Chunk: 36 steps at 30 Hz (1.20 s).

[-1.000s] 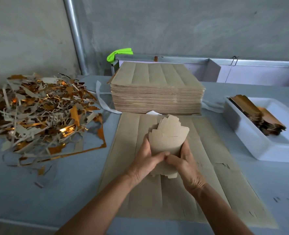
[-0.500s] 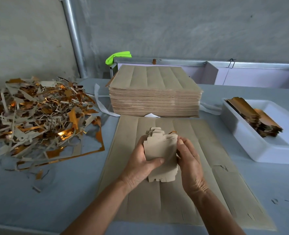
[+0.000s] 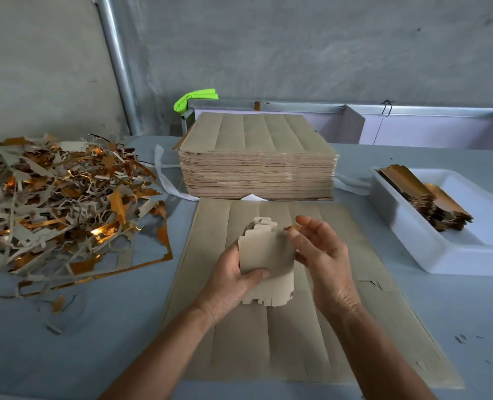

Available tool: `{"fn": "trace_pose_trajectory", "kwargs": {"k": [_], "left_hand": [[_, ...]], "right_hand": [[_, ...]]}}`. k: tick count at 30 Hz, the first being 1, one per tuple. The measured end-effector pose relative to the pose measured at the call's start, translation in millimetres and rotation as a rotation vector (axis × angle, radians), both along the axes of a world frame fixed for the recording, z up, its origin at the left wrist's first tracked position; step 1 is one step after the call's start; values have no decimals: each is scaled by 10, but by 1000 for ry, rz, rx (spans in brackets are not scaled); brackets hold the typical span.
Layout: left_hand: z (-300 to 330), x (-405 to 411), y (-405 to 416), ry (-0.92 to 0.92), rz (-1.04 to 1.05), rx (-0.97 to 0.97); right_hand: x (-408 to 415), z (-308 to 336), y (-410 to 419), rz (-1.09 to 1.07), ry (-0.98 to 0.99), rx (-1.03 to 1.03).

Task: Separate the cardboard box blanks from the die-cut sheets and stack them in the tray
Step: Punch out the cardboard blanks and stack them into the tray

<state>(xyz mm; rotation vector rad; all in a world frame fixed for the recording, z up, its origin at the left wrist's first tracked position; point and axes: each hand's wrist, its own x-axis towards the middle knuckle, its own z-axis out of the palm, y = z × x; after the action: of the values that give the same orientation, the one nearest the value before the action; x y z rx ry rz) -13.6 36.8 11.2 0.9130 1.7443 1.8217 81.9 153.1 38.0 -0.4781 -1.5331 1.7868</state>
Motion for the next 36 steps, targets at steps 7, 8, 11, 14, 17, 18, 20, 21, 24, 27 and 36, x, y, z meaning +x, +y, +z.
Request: {"fn": "trace_pose_trajectory", "kwargs": {"k": [7, 8, 11, 14, 17, 18, 20, 21, 24, 27, 36], "left_hand": [[-28, 78, 7, -172, -11, 46], [-27, 89, 9, -169, -20, 39], [73, 50, -20, -146, 45, 50], [275, -54, -32, 287, 197, 9], [477, -135, 41, 657, 202, -18], [531, -151, 67, 649, 159, -24], [593, -199, 98, 611, 103, -64], [601, -226, 105, 590, 99, -73], [591, -272, 107, 436, 131, -21], [567, -286, 111, 380, 201, -30], [797, -451, 17, -15, 333, 122]], "right_hand": [[19, -192, 33, 334, -280, 24], [22, -242, 29, 306, -291, 32], [31, -303, 50, 249, -266, 91], [39, -275, 73, 225, -295, 176], [31, -203, 34, 252, -318, 305], [28, -180, 19, 252, -324, 358], [17, -150, -2, 235, -339, 469], [12, -141, -6, 222, -345, 507], [3, -126, 6, 159, -366, 574], [-10, -115, 7, 142, -397, 598], [21, -124, 13, -54, -523, 790]]}}
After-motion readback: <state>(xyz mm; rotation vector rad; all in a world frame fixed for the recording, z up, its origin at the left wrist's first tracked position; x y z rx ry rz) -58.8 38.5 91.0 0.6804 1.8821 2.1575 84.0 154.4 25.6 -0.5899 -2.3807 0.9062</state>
